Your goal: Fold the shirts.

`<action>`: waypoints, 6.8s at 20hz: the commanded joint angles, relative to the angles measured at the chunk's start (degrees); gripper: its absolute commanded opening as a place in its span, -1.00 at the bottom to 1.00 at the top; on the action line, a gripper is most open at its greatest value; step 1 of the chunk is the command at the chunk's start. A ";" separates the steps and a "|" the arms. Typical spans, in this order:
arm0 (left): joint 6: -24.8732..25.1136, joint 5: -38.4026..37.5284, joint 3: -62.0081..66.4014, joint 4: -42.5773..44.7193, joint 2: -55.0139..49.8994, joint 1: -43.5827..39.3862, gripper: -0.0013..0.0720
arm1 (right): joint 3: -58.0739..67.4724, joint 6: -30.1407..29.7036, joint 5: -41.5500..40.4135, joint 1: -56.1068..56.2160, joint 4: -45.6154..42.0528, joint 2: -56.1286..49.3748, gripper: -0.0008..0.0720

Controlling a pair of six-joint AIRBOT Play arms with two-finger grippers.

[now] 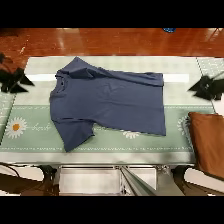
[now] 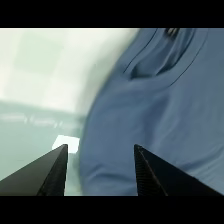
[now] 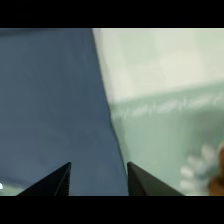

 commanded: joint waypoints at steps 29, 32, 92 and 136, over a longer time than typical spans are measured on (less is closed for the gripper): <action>14.12 13.55 -31.67 -13.79 6.62 -6.49 -0.91 | -43.19 -1.62 -8.33 -6.01 1.95 22.14 0.14; 13.92 14.34 -31.65 -13.79 6.62 -6.45 -0.91 | -44.02 -2.38 -11.02 -5.40 4.72 22.14 0.14; -9.33 53.16 -7.96 7.19 9.07 -28.44 -0.91 | 10.99 1.09 -33.07 20.00 -1.95 -10.93 -0.89; 13.94 16.90 -55.19 -12.87 23.28 12.76 0.42 | -37.53 -8.07 -11.58 0.39 11.67 23.93 0.15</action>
